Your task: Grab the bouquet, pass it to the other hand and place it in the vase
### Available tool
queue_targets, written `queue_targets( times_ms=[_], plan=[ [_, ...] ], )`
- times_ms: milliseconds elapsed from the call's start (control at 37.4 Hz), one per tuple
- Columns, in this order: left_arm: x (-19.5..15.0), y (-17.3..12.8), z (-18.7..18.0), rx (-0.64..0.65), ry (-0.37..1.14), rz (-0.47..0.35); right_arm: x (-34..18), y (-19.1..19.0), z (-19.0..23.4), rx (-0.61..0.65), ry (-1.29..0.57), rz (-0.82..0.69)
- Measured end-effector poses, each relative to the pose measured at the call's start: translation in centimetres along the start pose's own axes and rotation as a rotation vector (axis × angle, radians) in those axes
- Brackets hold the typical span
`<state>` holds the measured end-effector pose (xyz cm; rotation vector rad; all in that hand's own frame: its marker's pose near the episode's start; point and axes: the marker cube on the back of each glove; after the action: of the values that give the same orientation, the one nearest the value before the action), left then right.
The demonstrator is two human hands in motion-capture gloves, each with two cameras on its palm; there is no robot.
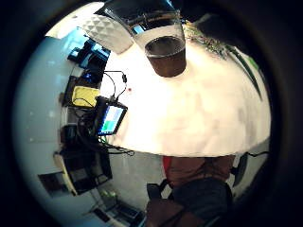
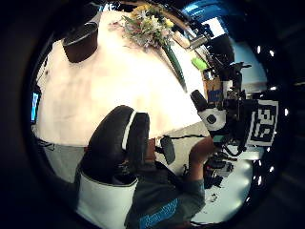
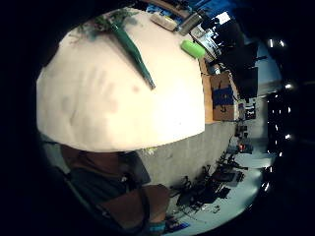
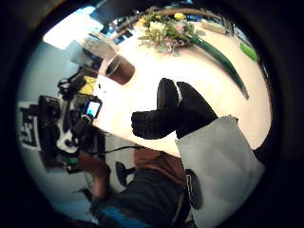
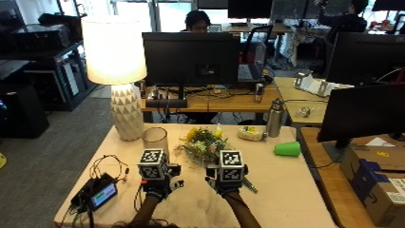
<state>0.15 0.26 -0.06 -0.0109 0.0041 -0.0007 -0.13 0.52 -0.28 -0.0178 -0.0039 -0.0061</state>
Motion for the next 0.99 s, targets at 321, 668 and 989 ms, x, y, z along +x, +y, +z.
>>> queue_targets(
  times_ms=[321,668,989],
  plan=[
    [-0.1,-0.3,0.1,-0.026,-0.012,-0.005,-0.4,-0.5,-0.1,0.0,0.041,-0.05],
    [-0.1,-0.2,0.0,-0.016,0.001,0.0,-0.9,-0.5,0.1,0.0,0.053,-0.087],
    [-0.2,-0.3,0.1,0.012,0.021,-0.001,1.7,-1.2,0.5,0.027,0.044,-0.081]
  ],
)
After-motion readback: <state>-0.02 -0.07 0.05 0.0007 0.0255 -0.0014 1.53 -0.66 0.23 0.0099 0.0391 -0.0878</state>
